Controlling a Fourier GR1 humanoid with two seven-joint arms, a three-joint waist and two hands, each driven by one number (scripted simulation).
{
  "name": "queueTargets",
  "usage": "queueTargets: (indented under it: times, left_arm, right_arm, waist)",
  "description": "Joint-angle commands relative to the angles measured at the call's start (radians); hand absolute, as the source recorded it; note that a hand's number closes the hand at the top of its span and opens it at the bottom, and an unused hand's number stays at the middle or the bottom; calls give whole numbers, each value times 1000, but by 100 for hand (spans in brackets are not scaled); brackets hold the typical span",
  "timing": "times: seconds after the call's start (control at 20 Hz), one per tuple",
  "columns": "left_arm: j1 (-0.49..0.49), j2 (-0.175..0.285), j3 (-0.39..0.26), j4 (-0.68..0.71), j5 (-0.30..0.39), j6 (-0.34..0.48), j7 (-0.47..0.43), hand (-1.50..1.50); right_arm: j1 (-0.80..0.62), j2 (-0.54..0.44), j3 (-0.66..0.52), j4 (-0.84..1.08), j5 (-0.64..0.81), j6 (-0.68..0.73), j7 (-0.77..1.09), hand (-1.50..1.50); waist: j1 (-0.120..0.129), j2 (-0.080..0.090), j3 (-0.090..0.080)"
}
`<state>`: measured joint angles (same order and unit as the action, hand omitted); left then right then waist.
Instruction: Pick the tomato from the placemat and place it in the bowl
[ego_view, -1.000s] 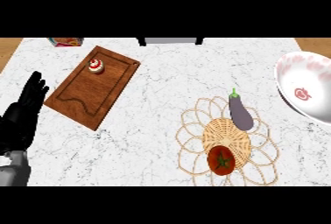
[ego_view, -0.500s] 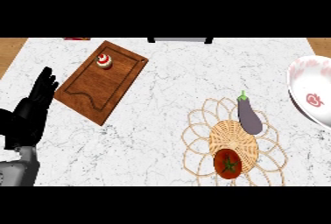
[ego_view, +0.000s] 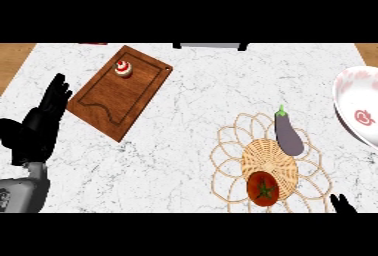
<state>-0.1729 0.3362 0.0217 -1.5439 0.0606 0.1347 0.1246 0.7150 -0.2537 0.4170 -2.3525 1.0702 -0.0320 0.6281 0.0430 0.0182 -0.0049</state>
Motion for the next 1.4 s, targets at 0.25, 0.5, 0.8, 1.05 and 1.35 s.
queueTargets:
  times: [0.25, 0.5, 0.8, 1.05, 1.35]
  left_arm:
    - [-16, -2, 21, 21, 2, -9, 20, 0]
    - [4, -15, 41, 44, -16, -5, -5, 0]
    - [43, -33, 32, -3, -43, -15, 15, 0]
    - [76, -50, 44, -78, -59, -9, 47, 0]
    - [21, -23, 103, -17, -38, -49, 11, 0]
  right_arm:
    - [-447, 126, 0, 47, -72, 540, 392, -150]
    - [-598, 202, 59, 180, 63, 547, 451, -150]
    - [-626, 217, 104, 270, 193, 451, 395, -150]
    - [-544, 179, 3, 247, 106, 455, 309, -150]
    - [-502, 252, 117, 458, 201, 284, 313, -150]
  waist:
    - [-16, -9, 3]
    - [-37, -17, 4]
    - [-42, -19, 5]
    - [-44, -20, 5]
    - [-43, -19, 5]
